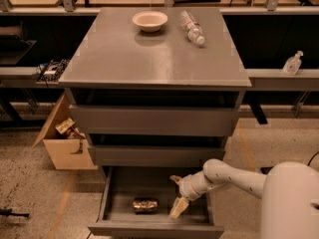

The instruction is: Pick orange can from bottom drawer and place on counter

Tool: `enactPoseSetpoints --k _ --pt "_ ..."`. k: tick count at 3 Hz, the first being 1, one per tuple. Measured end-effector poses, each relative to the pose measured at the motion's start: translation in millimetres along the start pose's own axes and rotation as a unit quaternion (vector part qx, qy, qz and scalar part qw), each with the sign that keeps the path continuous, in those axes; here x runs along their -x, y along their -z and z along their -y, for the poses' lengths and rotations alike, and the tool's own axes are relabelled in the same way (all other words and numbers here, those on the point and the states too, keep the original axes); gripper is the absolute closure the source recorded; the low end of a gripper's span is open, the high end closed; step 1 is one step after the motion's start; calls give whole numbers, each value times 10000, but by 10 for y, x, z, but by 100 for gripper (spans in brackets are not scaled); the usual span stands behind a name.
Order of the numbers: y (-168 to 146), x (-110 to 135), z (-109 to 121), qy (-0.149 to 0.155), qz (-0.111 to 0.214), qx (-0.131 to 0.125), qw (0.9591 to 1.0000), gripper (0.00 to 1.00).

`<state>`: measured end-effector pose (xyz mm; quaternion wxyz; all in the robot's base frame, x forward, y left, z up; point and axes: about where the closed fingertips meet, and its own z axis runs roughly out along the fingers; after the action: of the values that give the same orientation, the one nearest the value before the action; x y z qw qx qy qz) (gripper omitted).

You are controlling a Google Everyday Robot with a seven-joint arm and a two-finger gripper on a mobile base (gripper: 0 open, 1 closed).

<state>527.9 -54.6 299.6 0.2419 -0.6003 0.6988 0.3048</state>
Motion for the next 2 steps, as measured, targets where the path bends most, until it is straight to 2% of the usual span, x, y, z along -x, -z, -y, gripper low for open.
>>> enactPoseSetpoints --k 1,2 --pt "-228 -124 126 -1 -184 13 9998 0" --pt "-483 -207 305 70 -311 -123 9994 0"
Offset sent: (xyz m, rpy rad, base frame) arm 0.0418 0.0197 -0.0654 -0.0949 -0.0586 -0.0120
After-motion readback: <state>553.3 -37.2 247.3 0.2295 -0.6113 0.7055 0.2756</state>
